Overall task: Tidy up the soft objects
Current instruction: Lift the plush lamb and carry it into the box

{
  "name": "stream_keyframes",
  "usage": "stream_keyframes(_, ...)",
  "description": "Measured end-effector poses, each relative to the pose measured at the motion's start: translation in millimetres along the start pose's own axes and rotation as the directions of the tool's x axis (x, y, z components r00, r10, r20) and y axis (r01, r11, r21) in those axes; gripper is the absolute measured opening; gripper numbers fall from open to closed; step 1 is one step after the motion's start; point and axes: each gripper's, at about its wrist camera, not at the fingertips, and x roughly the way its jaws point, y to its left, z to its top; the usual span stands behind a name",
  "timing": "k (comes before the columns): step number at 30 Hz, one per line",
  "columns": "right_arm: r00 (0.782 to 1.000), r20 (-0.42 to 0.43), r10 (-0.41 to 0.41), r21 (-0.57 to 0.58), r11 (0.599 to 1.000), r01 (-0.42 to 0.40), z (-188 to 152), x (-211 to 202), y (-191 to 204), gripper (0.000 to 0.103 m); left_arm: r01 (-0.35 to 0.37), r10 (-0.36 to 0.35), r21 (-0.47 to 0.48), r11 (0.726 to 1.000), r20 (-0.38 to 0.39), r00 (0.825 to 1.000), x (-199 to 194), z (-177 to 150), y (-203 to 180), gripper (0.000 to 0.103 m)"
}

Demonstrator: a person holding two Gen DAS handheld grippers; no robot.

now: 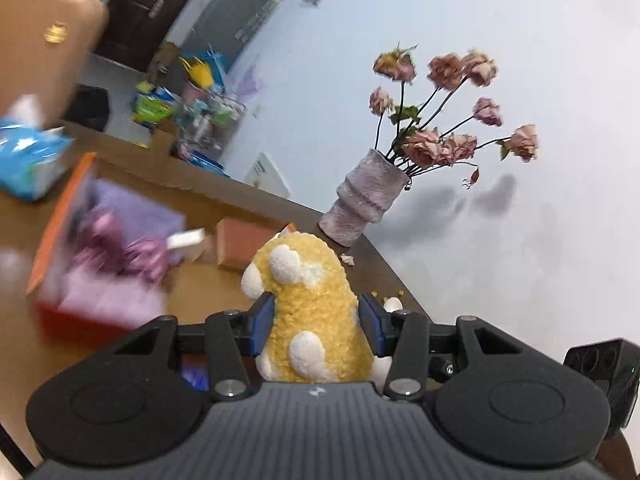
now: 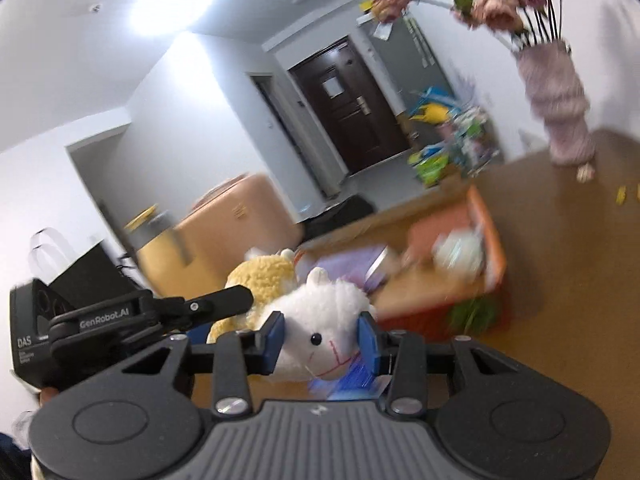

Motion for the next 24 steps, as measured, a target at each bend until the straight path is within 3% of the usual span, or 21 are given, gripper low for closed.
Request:
stream_keyframes(5, 0.993, -0.068, -0.091, 0.047, 0.994, 0.095, 48, 66, -50, 0.038, -0.025, 0.021, -0.043, 0.999, -0.083, 0.996, 90, 24, 31, 0.046)
stream_keyframes(9, 0.974, -0.151, -0.167, 0.035, 0.984, 0.174, 49, 113, -74, 0.038, -0.067, 0.052, -0.096, 0.993, -0.154, 0.987, 132, 14, 59, 0.046)
stream_keyframes(13, 0.947, -0.232, -0.222, 0.006, 0.973, 0.23, 44, 131, -82, 0.042, -0.113, 0.096, -0.065, 0.991, -0.222, 0.97, 151, 3, 66, 0.046)
stream_keyframes(15, 0.94, -0.216, -0.263, -0.056, 0.965, 0.257, 43, 129, -78, 0.043, -0.115, 0.102, -0.043, 0.992, -0.226, 0.969, 159, -2, 66, 0.047)
stream_keyframes(18, 0.942, -0.144, -0.302, -0.13, 0.95, 0.285, 47, 120, -58, 0.058, -0.124, 0.112, -0.039, 0.991, -0.234, 0.966, 162, -5, 61, 0.05)
stream_keyframes(21, 0.95, -0.074, -0.303, -0.168, 0.943, 0.288, 59, 108, -43, 0.06, -0.116, 0.109, -0.017, 0.993, -0.223, 0.969, 147, 1, 53, 0.051)
stream_keyframes(24, 0.953, -0.041, -0.299, -0.183, 0.94, 0.287, 74, 88, -33, 0.06, -0.131, 0.138, 0.054, 0.99, -0.164, 0.977, 112, 13, 36, 0.054)
